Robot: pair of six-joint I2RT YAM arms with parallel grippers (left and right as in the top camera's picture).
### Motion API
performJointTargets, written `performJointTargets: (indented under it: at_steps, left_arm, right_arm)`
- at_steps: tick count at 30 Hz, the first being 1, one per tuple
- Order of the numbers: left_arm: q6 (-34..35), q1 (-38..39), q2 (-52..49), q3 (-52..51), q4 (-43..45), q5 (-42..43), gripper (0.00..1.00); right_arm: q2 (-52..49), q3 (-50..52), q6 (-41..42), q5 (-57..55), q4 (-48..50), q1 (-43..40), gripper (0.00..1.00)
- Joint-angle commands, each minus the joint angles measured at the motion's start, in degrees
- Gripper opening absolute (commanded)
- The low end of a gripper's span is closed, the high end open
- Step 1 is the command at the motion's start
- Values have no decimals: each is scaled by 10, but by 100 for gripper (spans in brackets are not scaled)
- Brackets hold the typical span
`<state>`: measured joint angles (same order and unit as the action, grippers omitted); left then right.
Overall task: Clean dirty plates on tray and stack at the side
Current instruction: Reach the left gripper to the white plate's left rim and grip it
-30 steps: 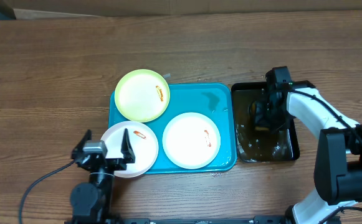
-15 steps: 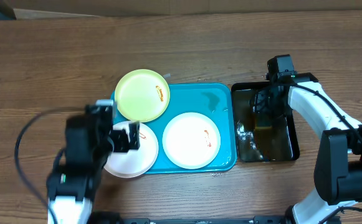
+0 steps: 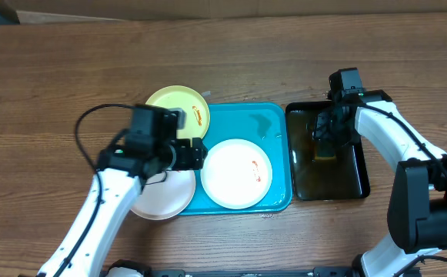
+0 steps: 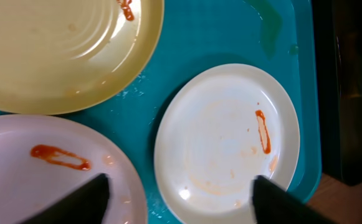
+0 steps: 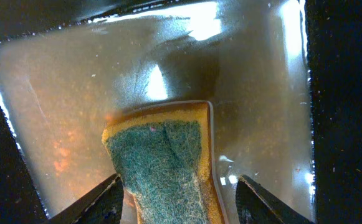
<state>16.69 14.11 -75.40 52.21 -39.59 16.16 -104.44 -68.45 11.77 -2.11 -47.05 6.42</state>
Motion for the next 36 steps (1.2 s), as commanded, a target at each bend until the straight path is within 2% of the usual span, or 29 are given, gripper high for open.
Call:
performJointTargets:
  at_steps: [1,5,12,17,20,22,23,32,33,34,36]
  left_arm:
    - [19,39,-24,11,-2,-46,49]
    - [47,71,-59,11,-25,-98,47]
    - [51,92,-134,11,26,-118,38]
    - [52,92,-176,11,39,-118,37]
    - [52,92,-188,11,48,-117,20]
    - [52,92,-190,11,61,-118,5]
    - [51,92,-190,11,68,-119,4]
    - [45,89,-190,12,129,-163,6]
    - [45,89,-190,13,129,-163,23]
    - [45,89,-190,14,128,-162,30]
    - [46,89,-190,14,118,-155,31]
  right_arm:
    - [-1,-1,0,1,1,3,59]
    - [-1,-1,0,1,0,3,59]
    - [-1,-1,0,1,0,3,59]
    - [-1,-1,0,1,0,3,59]
    - [-1,-1,0,1,0,3,59]
    - [-1,-1,0,1,-2,3,56]
    - [-1,-1,0,0,-2,3,56]
    - [-1,-1,0,0,-11,3,57]
    - [-1,-1,0,0,-11,3,58]
    - [-1,-1,0,0,-12,3,58]
    - [-1,-1,0,0,-14,3,58]
